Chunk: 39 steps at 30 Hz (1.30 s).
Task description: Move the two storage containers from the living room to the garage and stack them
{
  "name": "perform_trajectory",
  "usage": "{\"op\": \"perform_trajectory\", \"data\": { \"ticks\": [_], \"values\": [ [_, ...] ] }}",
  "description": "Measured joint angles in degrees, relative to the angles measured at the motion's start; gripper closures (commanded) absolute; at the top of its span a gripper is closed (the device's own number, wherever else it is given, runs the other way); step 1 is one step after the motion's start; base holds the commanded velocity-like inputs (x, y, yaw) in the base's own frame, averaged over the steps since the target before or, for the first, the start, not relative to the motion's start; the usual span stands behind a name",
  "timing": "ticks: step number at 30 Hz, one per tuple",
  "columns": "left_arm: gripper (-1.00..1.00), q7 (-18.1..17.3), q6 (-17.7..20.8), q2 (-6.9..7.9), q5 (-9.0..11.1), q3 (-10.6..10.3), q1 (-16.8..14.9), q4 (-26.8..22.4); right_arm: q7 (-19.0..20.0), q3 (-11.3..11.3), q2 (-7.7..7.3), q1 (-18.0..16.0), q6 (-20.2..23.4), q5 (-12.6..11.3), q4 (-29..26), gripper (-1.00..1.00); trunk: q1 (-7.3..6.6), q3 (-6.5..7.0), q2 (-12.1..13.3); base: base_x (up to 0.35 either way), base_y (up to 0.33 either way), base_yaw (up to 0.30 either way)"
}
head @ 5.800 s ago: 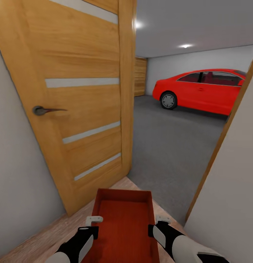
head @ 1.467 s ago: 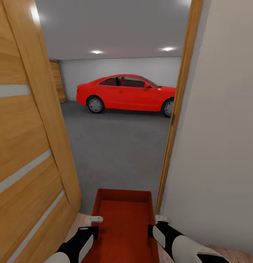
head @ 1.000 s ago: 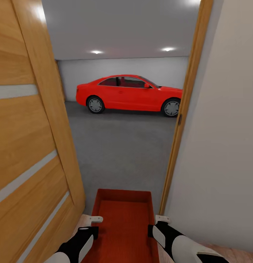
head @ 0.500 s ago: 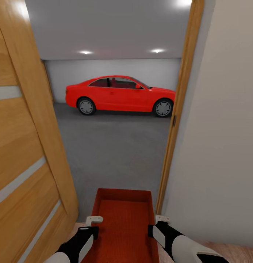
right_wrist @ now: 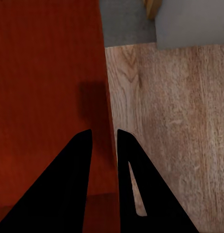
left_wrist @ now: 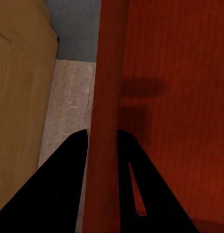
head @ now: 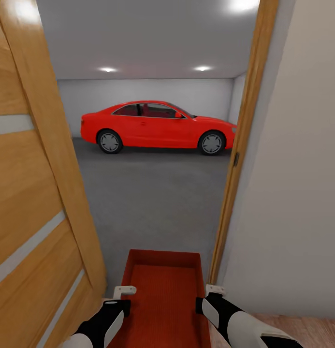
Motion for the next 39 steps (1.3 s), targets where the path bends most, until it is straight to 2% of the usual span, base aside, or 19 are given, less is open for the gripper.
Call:
{"op": "perform_trajectory", "data": {
  "ticks": [23, 39],
  "values": [
    [1.0, 0.0, 0.0, -0.08, 0.0, 0.0, 0.0, 0.0, -0.1, 0.0, 0.0, 0.0, 0.0, 0.0, 0.0, 1.0, 0.0, 0.0, 0.0, 0.003, 0.014, 0.0],
    [1.0, 0.0, 0.0, 0.0, 0.0, 0.0, 0.0, 0.0, -0.1, 0.0, 0.0, 0.0, 0.0, 0.0, 0.0, 1.0, -0.03, 0.01, 0.0, 0.307, 0.0, -0.008]
  ]
}}
